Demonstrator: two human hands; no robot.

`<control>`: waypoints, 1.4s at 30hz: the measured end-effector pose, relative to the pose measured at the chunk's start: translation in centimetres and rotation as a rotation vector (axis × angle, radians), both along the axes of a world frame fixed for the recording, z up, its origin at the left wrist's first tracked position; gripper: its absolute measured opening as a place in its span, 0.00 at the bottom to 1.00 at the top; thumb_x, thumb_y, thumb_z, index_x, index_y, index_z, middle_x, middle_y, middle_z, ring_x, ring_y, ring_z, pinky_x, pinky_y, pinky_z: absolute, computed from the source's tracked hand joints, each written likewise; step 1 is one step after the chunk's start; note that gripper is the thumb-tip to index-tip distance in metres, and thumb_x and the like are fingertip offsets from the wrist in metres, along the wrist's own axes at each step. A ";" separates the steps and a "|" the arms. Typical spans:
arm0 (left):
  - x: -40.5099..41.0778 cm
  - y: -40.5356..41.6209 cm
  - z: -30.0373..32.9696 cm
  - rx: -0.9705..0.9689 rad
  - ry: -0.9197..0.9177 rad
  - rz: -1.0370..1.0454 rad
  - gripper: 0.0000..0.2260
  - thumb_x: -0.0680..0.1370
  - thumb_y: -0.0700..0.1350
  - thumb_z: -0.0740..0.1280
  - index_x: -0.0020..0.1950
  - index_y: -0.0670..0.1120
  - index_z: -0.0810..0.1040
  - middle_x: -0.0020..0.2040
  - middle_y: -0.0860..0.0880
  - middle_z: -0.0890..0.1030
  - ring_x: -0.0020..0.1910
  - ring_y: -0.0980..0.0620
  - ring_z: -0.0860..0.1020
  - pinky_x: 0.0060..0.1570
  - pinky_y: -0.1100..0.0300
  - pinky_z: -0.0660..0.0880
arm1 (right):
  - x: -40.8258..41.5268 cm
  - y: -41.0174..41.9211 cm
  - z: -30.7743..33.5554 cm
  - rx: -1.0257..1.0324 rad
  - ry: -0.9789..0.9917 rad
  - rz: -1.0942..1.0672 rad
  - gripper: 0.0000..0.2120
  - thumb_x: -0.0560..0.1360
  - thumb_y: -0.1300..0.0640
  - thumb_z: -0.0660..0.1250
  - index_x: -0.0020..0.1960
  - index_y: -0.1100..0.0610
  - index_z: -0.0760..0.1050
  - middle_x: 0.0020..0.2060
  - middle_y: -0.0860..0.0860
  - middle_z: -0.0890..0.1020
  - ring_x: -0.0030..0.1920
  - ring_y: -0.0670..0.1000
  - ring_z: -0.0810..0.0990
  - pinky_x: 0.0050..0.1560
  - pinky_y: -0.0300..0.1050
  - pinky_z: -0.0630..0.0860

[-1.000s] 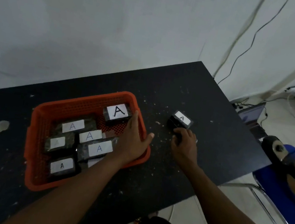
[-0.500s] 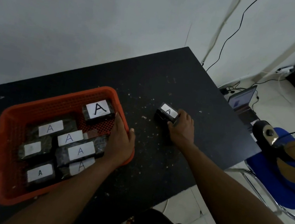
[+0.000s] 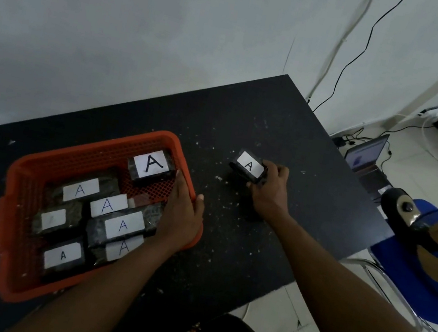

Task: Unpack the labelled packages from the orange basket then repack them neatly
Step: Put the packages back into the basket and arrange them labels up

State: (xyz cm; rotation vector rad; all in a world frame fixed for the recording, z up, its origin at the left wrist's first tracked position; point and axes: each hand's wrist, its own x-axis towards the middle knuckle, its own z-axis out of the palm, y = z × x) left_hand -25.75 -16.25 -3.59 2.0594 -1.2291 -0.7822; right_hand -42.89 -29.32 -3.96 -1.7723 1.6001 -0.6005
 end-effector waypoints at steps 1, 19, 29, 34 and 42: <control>0.1 0.1 0.0 0.005 0.014 -0.012 0.35 0.83 0.54 0.57 0.80 0.47 0.38 0.81 0.44 0.48 0.78 0.46 0.52 0.72 0.54 0.52 | 0.1 0.0 0.2 -0.008 -0.007 0.006 0.33 0.71 0.60 0.73 0.71 0.57 0.64 0.67 0.53 0.63 0.65 0.53 0.70 0.68 0.46 0.66; 6.9 9.8 1.1 0.062 -0.181 -0.349 0.25 0.76 0.68 0.58 0.49 0.51 0.85 0.45 0.53 0.83 0.42 0.60 0.77 0.43 0.58 0.74 | 10.1 4.0 6.7 -0.275 -0.139 0.462 0.27 0.68 0.59 0.72 0.66 0.54 0.70 0.61 0.53 0.73 0.53 0.44 0.73 0.48 0.27 0.67; 9.5 12.6 2.3 0.168 -0.203 -0.292 0.27 0.74 0.71 0.57 0.54 0.53 0.84 0.47 0.54 0.81 0.44 0.58 0.77 0.46 0.57 0.76 | 15.3 8.3 4.3 -0.128 0.218 0.760 0.20 0.74 0.65 0.63 0.64 0.54 0.69 0.68 0.54 0.67 0.64 0.56 0.70 0.60 0.50 0.72; 9.3 12.8 2.4 0.137 -0.191 -0.262 0.33 0.71 0.75 0.53 0.50 0.52 0.85 0.42 0.57 0.78 0.41 0.60 0.76 0.41 0.59 0.74 | 16.0 8.8 3.2 -0.178 0.312 0.713 0.20 0.72 0.67 0.64 0.63 0.56 0.68 0.63 0.57 0.69 0.56 0.56 0.74 0.52 0.50 0.74; 9.4 12.7 1.9 0.131 -0.220 -0.260 0.33 0.71 0.75 0.52 0.48 0.52 0.85 0.42 0.55 0.80 0.40 0.59 0.76 0.41 0.58 0.76 | 16.8 8.2 1.8 -0.071 0.299 0.704 0.24 0.68 0.67 0.69 0.61 0.56 0.67 0.62 0.55 0.67 0.48 0.50 0.72 0.46 0.41 0.69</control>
